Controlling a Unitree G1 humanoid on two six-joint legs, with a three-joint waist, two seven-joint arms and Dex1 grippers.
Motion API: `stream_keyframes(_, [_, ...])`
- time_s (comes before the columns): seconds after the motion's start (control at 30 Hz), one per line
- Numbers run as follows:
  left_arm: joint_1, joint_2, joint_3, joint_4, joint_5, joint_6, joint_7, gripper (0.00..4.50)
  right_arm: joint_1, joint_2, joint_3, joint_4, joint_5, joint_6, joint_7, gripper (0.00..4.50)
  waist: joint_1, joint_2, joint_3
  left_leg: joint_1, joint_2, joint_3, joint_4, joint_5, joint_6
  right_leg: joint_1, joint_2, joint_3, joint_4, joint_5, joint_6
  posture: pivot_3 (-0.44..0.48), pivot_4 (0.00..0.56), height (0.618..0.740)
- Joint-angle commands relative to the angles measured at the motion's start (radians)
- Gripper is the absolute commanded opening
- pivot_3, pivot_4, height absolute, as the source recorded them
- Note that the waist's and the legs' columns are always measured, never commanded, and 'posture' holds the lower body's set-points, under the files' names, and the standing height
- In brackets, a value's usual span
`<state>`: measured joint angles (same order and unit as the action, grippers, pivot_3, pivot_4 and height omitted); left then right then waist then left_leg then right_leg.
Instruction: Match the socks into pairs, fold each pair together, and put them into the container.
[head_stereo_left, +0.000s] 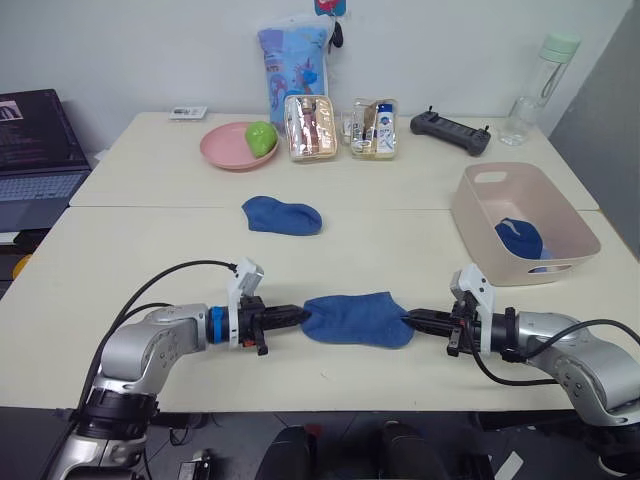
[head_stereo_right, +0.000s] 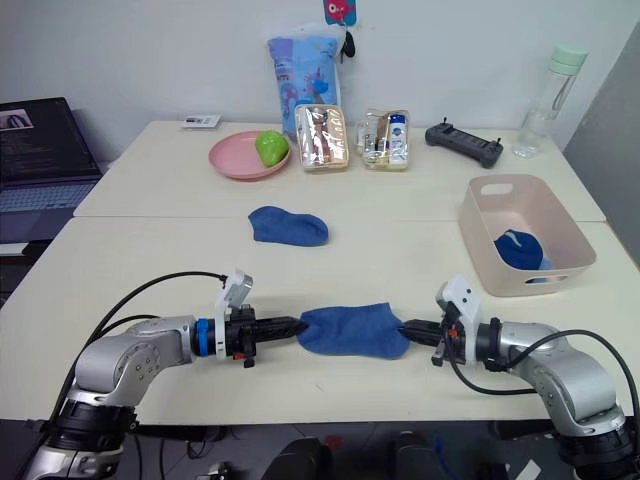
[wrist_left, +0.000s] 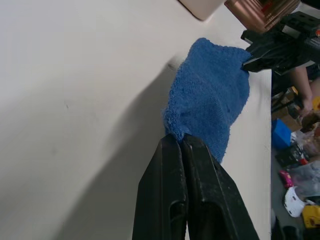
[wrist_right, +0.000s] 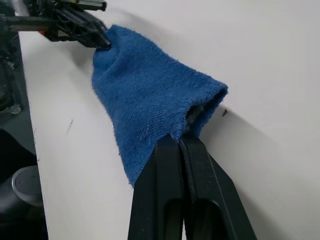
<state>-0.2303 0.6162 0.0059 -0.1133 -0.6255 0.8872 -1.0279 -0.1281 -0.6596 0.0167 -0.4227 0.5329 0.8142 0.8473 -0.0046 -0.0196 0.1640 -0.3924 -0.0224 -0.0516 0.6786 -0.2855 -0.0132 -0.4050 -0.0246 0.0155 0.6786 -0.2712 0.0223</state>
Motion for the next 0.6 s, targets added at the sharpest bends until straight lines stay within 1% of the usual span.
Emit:
stream_keyframes(0.03, [0.001, 0.001, -0.017, -0.018, 0.024, -0.039, 0.017, 0.03, 0.001, -0.016, 0.010, -0.002, -0.027, -0.034, -0.011, 0.00, 0.000, 0.000, 0.000, 0.000, 0.000, 0.000, 0.000, 0.000, 0.000, 0.000, 0.000, 0.000, 0.000, 0.000, 0.000, 0.000, 0.150, 0.740])
stream_keyframes(0.2, [0.003, -0.036, -0.045, 0.003, 0.059, -0.101, 0.040, 0.03, -0.001, -0.019, 0.041, 0.038, -0.083, -0.096, -0.012, 0.00, 0.002, 0.000, 0.000, 0.000, 0.000, 0.001, 0.000, 0.000, 0.000, 0.000, 0.000, 0.000, 0.000, 0.000, 0.000, 0.000, 0.150, 0.740])
stream_keyframes(0.3, [0.012, -0.038, -0.029, -0.004, 0.064, -0.136, 0.043, 0.61, 0.020, -0.027, 0.028, 0.020, -0.096, -0.129, -0.014, 0.65, 0.002, 0.000, 0.000, 0.000, 0.000, 0.000, 0.000, 0.000, 0.000, 0.000, 0.000, 0.000, 0.000, 0.000, 0.000, 0.000, 0.150, 0.740])
stream_keyframes(0.33, [0.016, -0.032, -0.024, -0.001, 0.076, -0.156, 0.047, 0.89, 0.028, -0.031, 0.017, 0.009, -0.099, -0.140, -0.021, 0.96, 0.002, 0.000, 0.000, 0.000, 0.000, 0.000, 0.000, 0.000, 0.000, 0.000, 0.000, 0.000, 0.000, 0.000, 0.000, 0.000, 0.150, 0.740])
stream_keyframes(0.4, [0.019, -0.024, -0.014, 0.007, 0.087, -0.176, 0.057, 1.56, 0.036, -0.042, 0.003, -0.005, -0.107, -0.159, -0.029, 1.73, 0.002, 0.000, 0.000, 0.000, 0.000, 0.000, 0.000, 0.000, 0.000, 0.000, 0.000, 0.001, 0.000, 0.000, 0.000, 0.000, 0.150, 0.740])
stream_keyframes(0.43, [0.014, -0.023, 0.008, 0.010, 0.084, -0.184, 0.067, 1.90, 0.036, -0.052, -0.013, -0.018, -0.112, -0.177, -0.030, 2.06, 0.002, 0.000, 0.000, 0.000, 0.000, 0.000, 0.000, 0.000, 0.000, 0.000, 0.000, 0.001, 0.000, 0.000, 0.000, 0.000, 0.150, 0.740])
stream_keyframes(0.47, [0.000, -0.024, 0.034, 0.012, 0.079, -0.187, 0.088, 2.16, 0.033, -0.063, -0.028, -0.037, -0.112, -0.188, -0.027, 2.08, 0.002, 0.000, 0.000, 0.000, 0.000, 0.001, 0.000, 0.000, 0.000, 0.000, 0.000, 0.001, 0.000, 0.000, 0.000, 0.000, 0.150, 0.740])
stream_keyframes(0.5, [-0.012, -0.021, 0.052, 0.006, 0.078, -0.204, 0.094, 2.53, 0.025, -0.069, -0.034, -0.053, -0.116, -0.206, -0.024, 2.08, 0.002, 0.000, 0.000, 0.000, 0.000, 0.000, 0.000, 0.000, 0.000, 0.000, 0.000, 0.000, 0.000, 0.000, 0.000, 0.000, 0.150, 0.740])
stream_keyframes(0.57, [-0.026, -0.017, 0.065, -0.012, 0.078, -0.234, 0.092, 3.12, 0.012, -0.063, -0.033, -0.069, -0.120, -0.230, -0.029, 2.08, 0.002, 0.000, 0.000, 0.000, 0.000, 0.000, 0.000, 0.000, 0.000, 0.000, 0.000, 0.000, 0.000, 0.000, 0.000, 0.000, 0.150, 0.740])
stream_keyframes(0.6, [-0.032, -0.019, 0.066, -0.027, 0.072, -0.241, 0.087, 3.12, 0.001, -0.047, -0.026, -0.075, -0.114, -0.236, -0.038, 2.08, 0.002, 0.000, 0.000, 0.000, 0.000, 0.000, 0.000, 0.000, 0.000, 0.000, 0.000, 0.000, 0.000, 0.000, 0.000, 0.000, 0.150, 0.740])
